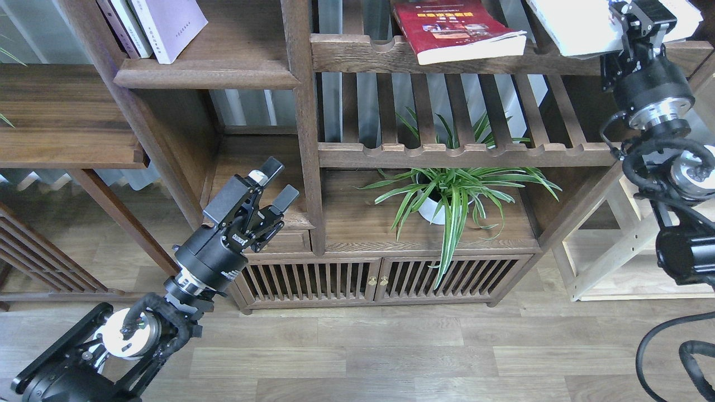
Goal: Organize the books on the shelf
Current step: 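Raise the right gripper toward the white magazines on the top shelf, then pull the white booklet down from the top shelf with the right gripper, then bring the booklet toward the left gripper and raise the left gripper, then grasp the booklet's edge with the left gripper beside the right gripper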
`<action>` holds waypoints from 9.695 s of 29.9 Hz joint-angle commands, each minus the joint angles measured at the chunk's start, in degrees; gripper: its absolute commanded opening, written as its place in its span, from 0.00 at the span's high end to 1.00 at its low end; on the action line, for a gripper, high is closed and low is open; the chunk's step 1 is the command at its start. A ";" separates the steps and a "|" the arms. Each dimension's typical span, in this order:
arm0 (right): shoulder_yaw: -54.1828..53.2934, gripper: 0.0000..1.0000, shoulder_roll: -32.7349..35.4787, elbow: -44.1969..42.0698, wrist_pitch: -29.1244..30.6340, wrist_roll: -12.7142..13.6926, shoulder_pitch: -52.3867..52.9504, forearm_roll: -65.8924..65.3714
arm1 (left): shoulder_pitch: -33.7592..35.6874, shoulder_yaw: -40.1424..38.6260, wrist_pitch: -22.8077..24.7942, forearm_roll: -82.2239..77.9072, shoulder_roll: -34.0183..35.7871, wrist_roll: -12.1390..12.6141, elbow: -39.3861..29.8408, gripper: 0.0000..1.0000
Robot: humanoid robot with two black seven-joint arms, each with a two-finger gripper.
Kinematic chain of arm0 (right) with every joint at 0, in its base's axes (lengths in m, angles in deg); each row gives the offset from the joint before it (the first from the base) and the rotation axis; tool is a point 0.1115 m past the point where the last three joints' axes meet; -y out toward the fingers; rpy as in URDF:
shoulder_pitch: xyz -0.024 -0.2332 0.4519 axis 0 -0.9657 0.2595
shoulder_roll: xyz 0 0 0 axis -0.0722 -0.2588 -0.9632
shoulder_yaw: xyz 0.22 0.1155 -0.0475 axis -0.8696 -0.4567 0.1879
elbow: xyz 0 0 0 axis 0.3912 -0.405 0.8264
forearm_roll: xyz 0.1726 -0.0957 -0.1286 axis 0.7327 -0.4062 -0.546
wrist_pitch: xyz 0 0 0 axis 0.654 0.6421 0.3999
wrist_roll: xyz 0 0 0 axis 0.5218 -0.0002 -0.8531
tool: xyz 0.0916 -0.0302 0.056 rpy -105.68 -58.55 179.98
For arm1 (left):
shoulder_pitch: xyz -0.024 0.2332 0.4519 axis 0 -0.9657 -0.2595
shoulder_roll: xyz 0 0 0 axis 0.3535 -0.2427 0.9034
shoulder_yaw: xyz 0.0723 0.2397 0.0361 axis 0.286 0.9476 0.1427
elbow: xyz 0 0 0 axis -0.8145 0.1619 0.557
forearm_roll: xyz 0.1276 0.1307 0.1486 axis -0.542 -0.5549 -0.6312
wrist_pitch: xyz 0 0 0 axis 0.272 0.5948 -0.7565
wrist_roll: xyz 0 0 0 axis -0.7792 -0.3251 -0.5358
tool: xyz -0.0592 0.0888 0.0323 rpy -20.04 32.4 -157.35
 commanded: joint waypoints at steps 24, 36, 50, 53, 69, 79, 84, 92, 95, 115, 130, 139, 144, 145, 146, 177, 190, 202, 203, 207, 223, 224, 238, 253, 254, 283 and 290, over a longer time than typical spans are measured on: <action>-4.37 0.96 3.68 4.63 19.74 0.45 -14.29 0.08 | 0.70 0.10 0.00 -2.55 -0.80 -0.78 -1.23 0.01; -6.47 0.95 6.58 5.25 23.84 0.37 -25.45 0.08 | 2.37 0.01 0.00 -4.04 -1.94 -0.87 -1.50 0.01; -12.54 0.96 6.58 6.30 23.84 0.19 -33.53 0.08 | 3.87 0.72 0.00 -6.15 -5.45 -0.69 -1.41 0.01; -12.10 0.96 6.32 6.48 23.84 0.19 -36.52 0.08 | 3.78 0.81 0.00 -6.68 -6.07 -0.61 -1.32 0.01; -7.01 0.96 5.35 8.15 23.84 0.10 -46.37 -0.45 | 3.78 2.65 0.00 -6.77 -7.73 -0.17 -0.27 0.01; -2.88 0.96 1.57 8.50 23.84 0.10 -42.70 -2.73 | 5.53 9.85 0.00 -6.68 -8.44 -0.08 2.28 0.02; 2.04 0.96 1.48 8.50 23.84 0.19 -39.09 -3.43 | 5.54 10.82 0.00 -6.07 -8.97 -0.17 2.46 0.02; 4.16 0.96 -0.10 8.50 23.84 0.10 -35.39 -3.70 | 7.20 10.03 0.00 -3.17 -9.59 -0.17 3.25 0.02; 4.86 0.96 -1.24 8.50 23.84 0.19 -34.25 -3.79 | 8.08 10.03 0.00 -0.97 -9.59 -0.17 3.60 0.02; 14.34 0.96 -7.92 8.59 23.84 0.28 -28.27 -6.95 | 8.44 9.33 0.00 3.25 -9.59 0.01 6.06 0.02; 17.25 0.96 -11.52 8.68 23.84 0.28 -26.51 -7.22 | 7.64 9.07 0.00 6.77 -5.90 -0.08 7.47 0.02; 20.15 0.96 -13.19 9.03 23.84 0.28 -24.49 -8.18 | 8.61 8.98 0.00 7.38 -6.60 0.01 10.10 0.03; 20.15 0.96 -14.07 9.03 23.84 0.28 -24.05 -8.27 | 10.37 8.98 -2.07 7.47 -7.39 0.01 12.91 0.03; 20.15 0.96 -14.07 9.03 23.84 0.28 -24.05 -8.27 | 10.63 8.89 -2.07 7.47 -7.48 0.01 13.53 0.03; 20.24 0.96 -14.07 9.03 23.84 0.28 -24.05 -8.27 | 10.98 8.89 -2.07 7.65 -7.48 0.01 14.14 0.03; 25.25 0.96 -17.41 9.03 23.84 0.37 -21.15 -10.73 | 18.10 8.98 -4.71 9.06 -9.59 4.58 21.80 0.03; 27.89 0.95 -17.50 9.03 23.84 0.37 -21.24 -11.08 | 18.54 9.15 -4.62 9.05 -9.59 5.11 21.88 0.02; 28.15 0.95 -18.29 9.03 23.84 0.37 -21.15 -11.87 | 18.54 9.42 -7.43 9.05 -9.59 6.87 21.88 0.05; 28.15 0.95 -18.38 9.03 23.84 0.37 -21.15 -11.87 | 18.54 9.42 -7.52 9.05 -9.59 6.87 21.88 0.06; 28.15 0.95 -18.38 9.03 23.84 0.37 -21.15 -11.87 | 18.54 9.33 -7.52 9.05 -9.59 6.87 21.88 0.10; 28.15 0.95 -19.35 9.03 23.84 0.37 -21.15 -12.31 | 17.40 8.80 0.00 9.67 -9.59 6.95 22.67 0.71; 28.24 0.95 -19.52 9.03 23.84 0.45 -21.15 -12.31 | 17.31 8.80 0.00 9.67 -9.59 6.95 22.67 0.73; 28.15 0.95 -20.05 9.03 23.84 0.45 -21.15 -13.37 | 17.66 8.72 0.00 9.32 -9.59 6.87 22.94 0.74; 28.15 0.95 -20.05 9.03 23.84 0.45 -21.15 -13.46 | 16.18 8.19 0.00 10.11 -9.59 10.46 21.71 0.91; 28.15 0.95 -20.05 9.03 23.84 0.45 -21.15 -13.46 | 15.56 7.49 0.00 11.07 -9.59 11.77 21.36 0.95; 25.08 0.42 -19.35 8.85 23.84 0.54 -20.54 -15.30 | 14.76 6.43 0.00 11.60 -9.59 12.45 21.62 0.99; 23.94 0.24 -19.26 8.85 23.84 0.54 -20.36 -15.83 | 14.85 6.52 0.00 11.43 -9.59 12.45 21.71 0.99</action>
